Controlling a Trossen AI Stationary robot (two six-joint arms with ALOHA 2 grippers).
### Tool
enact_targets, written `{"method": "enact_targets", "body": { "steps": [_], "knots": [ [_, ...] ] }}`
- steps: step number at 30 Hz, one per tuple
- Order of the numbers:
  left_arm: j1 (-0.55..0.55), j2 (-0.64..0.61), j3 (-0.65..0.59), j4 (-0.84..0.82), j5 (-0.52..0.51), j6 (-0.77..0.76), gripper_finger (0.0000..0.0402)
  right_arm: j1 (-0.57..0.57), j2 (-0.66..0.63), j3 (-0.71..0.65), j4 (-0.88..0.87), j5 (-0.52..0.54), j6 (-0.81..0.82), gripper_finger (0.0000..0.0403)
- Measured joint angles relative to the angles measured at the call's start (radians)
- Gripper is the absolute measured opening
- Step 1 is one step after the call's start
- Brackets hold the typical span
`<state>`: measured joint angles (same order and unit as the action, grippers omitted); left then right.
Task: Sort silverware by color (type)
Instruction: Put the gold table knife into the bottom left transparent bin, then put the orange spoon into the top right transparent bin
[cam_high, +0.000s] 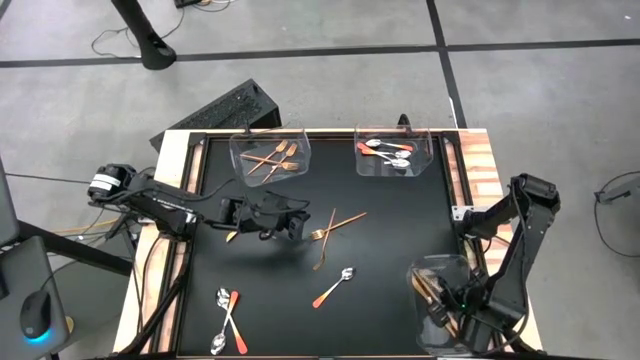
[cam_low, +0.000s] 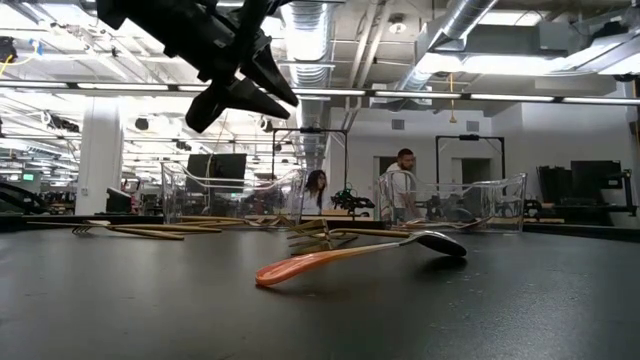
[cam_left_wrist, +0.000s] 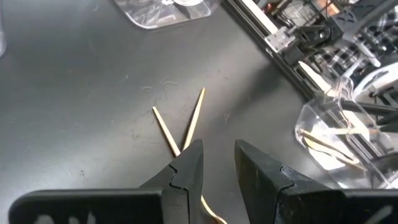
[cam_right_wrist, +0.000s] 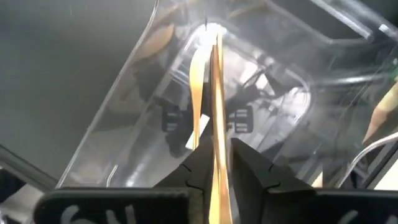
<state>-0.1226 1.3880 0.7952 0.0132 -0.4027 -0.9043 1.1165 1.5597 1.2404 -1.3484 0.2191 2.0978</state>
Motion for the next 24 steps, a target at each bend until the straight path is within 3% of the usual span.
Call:
{"method": "enact_targets", "body": {
  "steps": [13, 21, 24],
  "knots": [
    [0.032, -0.003, 0.000, -0.001, 0.040, 0.031, 0.0080, -0.010, -0.005, 0.013, 0.082, -0.014, 0.003, 0.0190],
    [0.067, -0.076, 0.039, -0.053, 0.047, 0.142, 0.0080, -0.083, -0.017, 0.070, 0.040, 0.104, -0.097, 0.0197],
    [0.080, -0.129, 0.060, -0.101, -0.005, 0.217, 0.0080, -0.148, -0.042, 0.072, 0.059, 0.169, -0.167, 0.0193]
  ]
}}
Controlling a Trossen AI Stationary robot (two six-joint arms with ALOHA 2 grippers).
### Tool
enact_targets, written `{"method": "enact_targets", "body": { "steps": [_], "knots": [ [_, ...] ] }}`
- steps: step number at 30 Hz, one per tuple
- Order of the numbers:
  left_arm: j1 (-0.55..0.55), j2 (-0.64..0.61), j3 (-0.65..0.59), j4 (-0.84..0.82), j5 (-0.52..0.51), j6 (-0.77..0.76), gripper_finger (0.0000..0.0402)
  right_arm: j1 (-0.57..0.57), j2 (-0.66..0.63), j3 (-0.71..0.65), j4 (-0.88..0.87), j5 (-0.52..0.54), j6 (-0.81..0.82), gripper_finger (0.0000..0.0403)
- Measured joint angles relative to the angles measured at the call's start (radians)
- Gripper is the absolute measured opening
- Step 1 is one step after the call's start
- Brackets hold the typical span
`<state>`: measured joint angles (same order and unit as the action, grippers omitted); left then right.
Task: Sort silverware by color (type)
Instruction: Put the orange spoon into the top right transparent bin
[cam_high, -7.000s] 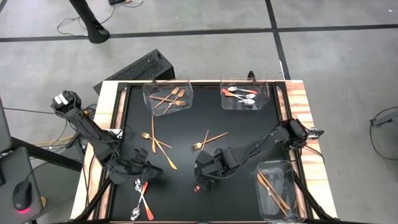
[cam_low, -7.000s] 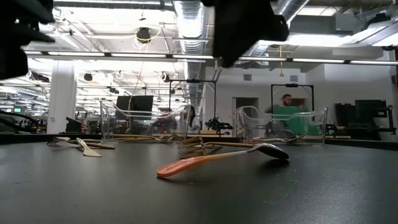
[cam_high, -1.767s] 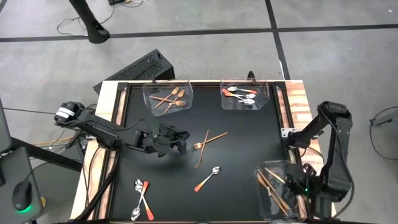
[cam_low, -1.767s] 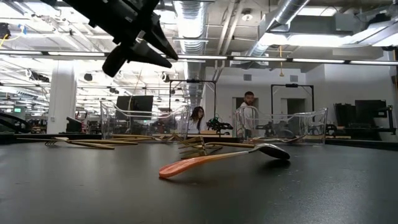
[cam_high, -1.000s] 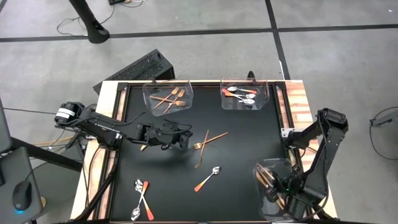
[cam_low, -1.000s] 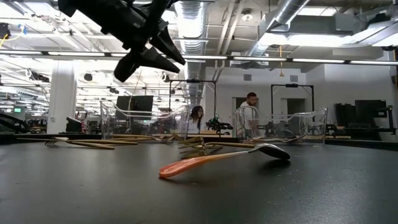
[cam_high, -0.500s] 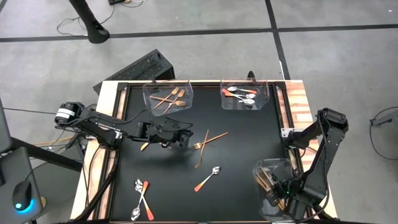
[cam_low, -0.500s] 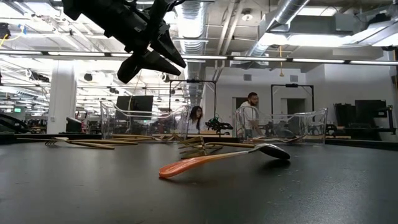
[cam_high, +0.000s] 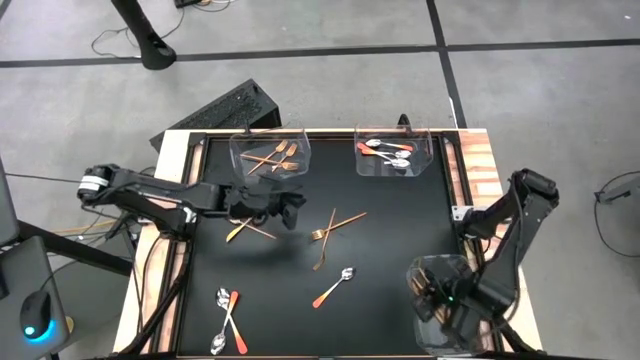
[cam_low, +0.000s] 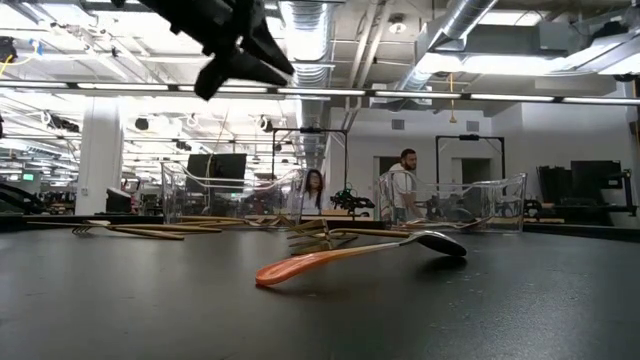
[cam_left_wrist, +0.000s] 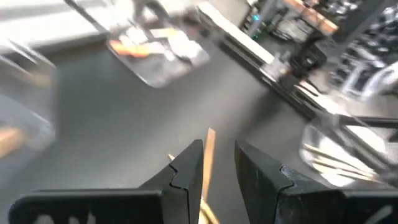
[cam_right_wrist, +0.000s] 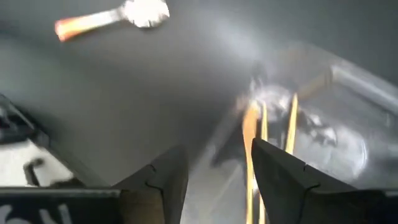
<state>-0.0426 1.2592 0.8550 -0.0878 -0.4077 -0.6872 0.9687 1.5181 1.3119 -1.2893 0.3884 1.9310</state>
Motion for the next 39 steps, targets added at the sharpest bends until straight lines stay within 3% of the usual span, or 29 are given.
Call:
{"method": "enact_targets", "body": {
  "steps": [5, 10, 19, 26, 33, 39],
  "knots": [
    [0.005, -0.103, 0.003, -0.086, -0.120, 0.132, 0.0080, -0.155, -0.031, 0.000, 0.025, 0.080, -0.175, 0.0189],
    [0.005, -0.204, 0.003, -0.198, -0.132, 0.140, 0.0080, -0.347, -0.036, 0.000, 0.189, 0.081, -0.433, 0.0189],
    [-0.022, -0.319, -0.015, -0.536, -0.126, 0.081, 0.0080, -0.655, 0.000, -0.001, 0.465, 0.018, -0.618, 0.0189],
    [-0.054, -0.313, -0.042, -0.749, -0.094, 0.028, 0.0080, -0.779, 0.062, -0.003, 0.475, -0.063, -0.608, 0.0188],
    [-0.063, -0.324, -0.042, -0.875, -0.067, 0.128, 0.0080, -0.845, 0.132, 0.012, 0.649, -0.150, -0.633, 0.0188],
    [-0.063, -0.335, -0.042, -0.893, -0.049, 0.276, 0.0080, -0.853, 0.222, 0.038, 0.765, -0.135, -0.541, 0.0188]
  ]
}}
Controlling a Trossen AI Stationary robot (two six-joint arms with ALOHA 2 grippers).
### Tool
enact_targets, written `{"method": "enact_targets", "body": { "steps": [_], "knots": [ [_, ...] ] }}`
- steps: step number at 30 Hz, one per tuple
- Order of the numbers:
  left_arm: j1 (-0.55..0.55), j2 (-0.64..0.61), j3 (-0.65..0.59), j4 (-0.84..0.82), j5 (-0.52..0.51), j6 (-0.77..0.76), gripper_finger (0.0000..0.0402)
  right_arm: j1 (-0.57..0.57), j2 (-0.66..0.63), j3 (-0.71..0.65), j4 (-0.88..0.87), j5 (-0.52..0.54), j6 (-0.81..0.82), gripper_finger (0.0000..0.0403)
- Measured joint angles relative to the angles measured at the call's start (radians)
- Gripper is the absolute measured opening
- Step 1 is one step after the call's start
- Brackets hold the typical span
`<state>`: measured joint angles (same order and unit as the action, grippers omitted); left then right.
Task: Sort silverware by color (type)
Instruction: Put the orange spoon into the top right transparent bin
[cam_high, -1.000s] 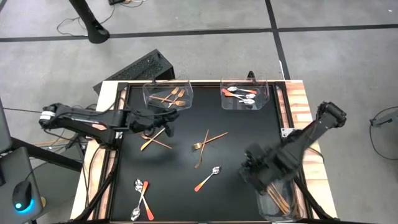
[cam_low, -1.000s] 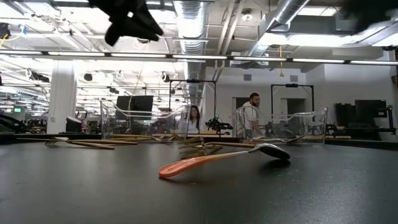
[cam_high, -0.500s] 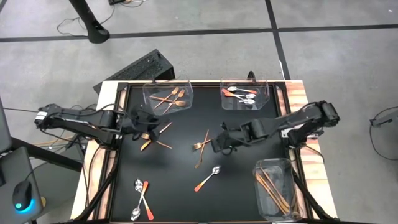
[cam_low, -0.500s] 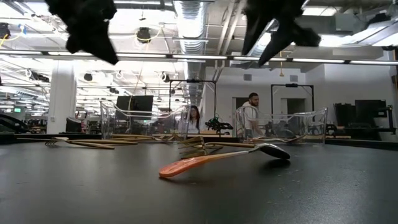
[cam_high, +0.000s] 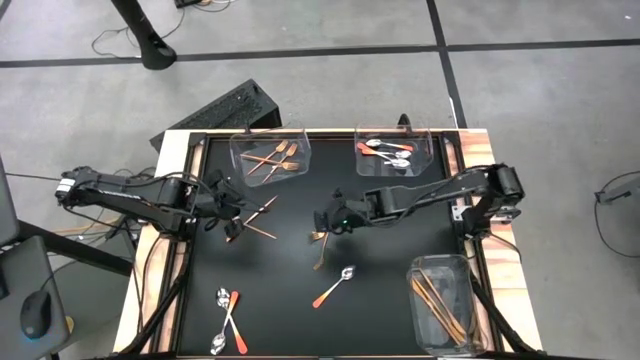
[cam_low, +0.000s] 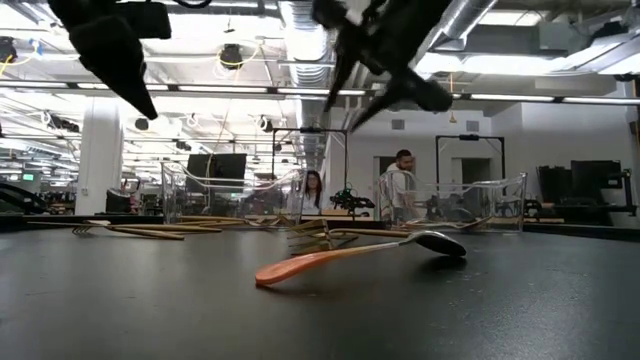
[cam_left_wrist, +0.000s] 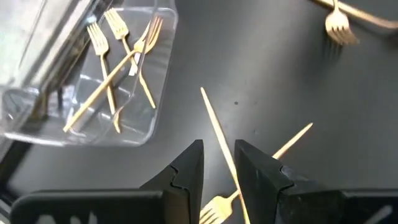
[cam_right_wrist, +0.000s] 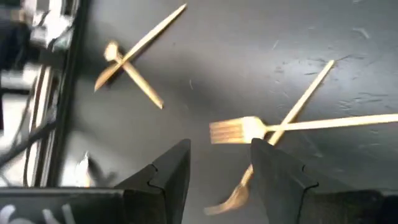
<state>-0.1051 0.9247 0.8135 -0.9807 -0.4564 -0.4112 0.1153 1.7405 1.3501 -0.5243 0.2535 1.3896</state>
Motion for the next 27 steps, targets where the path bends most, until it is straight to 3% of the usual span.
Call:
{"method": "enact_targets", "body": {
  "steps": [8, 10, 12, 19, 27],
  "knots": [
    [0.006, 0.004, 0.000, -0.002, 0.055, 0.141, 0.0080, 0.032, 0.105, 0.051, 0.026, -0.002, 0.069, 0.0188],
    [0.011, 0.005, 0.000, -0.009, 0.094, 0.144, 0.0080, 0.041, 0.129, 0.082, 0.063, -0.038, 0.075, 0.0188],
    [0.011, 0.006, 0.000, -0.008, 0.115, 0.125, 0.0080, 0.053, 0.143, 0.096, -0.024, -0.097, 0.059, 0.0188],
    [0.008, -0.002, 0.000, -0.002, 0.089, 0.094, 0.0080, 0.129, 0.205, 0.149, -0.084, -0.232, -0.030, 0.0169],
    [0.010, 0.008, 0.000, 0.074, 0.077, 0.115, 0.0080, 0.151, 0.209, 0.169, -0.164, -0.226, -0.008, 0.0149]
  ]
}}
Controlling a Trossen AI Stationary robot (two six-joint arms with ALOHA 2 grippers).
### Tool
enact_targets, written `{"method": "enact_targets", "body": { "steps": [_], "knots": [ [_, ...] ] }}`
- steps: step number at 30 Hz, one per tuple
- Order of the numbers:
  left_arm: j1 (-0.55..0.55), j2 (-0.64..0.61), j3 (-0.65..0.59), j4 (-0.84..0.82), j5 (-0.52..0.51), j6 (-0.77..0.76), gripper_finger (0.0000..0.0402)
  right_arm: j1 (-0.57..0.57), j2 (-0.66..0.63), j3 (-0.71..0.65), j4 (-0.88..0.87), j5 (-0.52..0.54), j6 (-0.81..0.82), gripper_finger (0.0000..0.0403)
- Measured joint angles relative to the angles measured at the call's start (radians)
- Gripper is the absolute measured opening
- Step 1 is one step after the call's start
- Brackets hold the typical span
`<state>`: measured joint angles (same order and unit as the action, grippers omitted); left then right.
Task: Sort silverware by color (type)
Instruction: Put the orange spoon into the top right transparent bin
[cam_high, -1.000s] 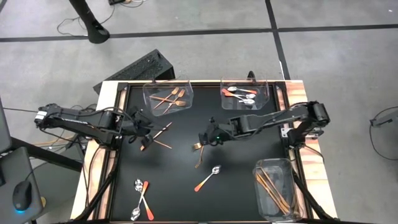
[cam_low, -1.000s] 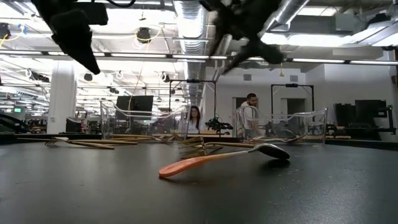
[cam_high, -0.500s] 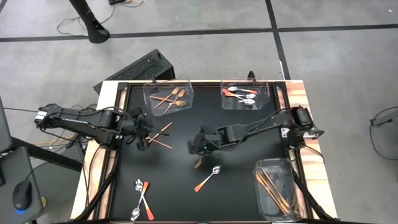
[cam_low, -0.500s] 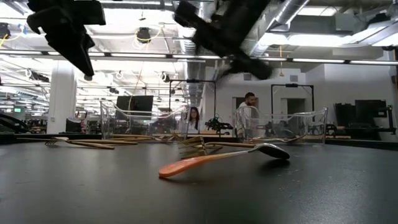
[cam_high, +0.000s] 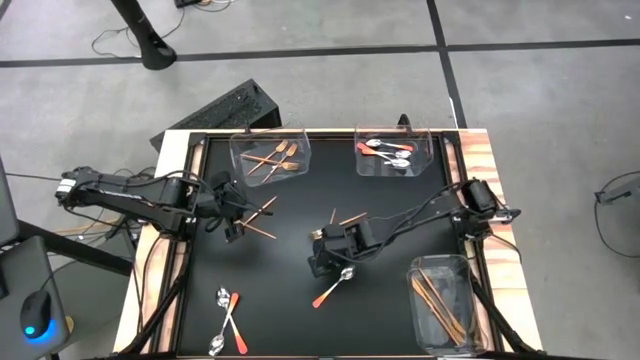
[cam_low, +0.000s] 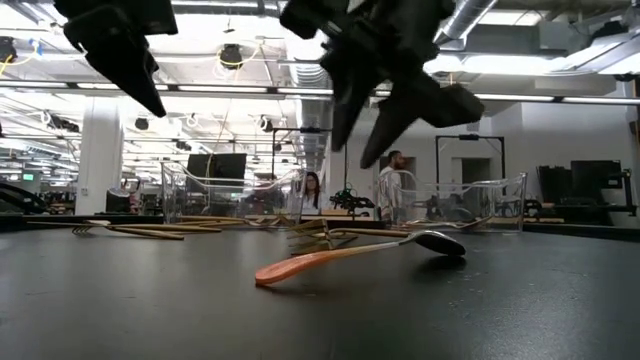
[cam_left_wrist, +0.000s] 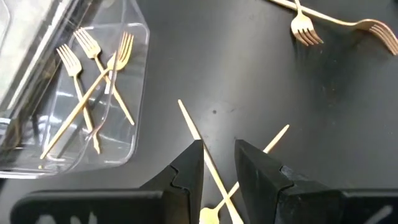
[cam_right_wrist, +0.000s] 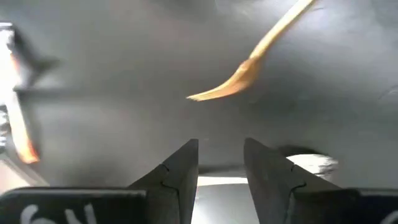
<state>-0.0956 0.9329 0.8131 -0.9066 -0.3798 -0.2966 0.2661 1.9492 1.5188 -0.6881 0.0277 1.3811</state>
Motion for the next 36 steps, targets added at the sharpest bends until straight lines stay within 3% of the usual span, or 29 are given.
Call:
{"method": "enact_targets", "body": {
  "steps": [36],
  "knots": [
    [0.000, 0.003, 0.000, 0.051, 0.005, -0.046, 0.0080, 0.013, 0.000, 0.002, 0.022, -0.006, -0.210, 0.0149]
  ]
}}
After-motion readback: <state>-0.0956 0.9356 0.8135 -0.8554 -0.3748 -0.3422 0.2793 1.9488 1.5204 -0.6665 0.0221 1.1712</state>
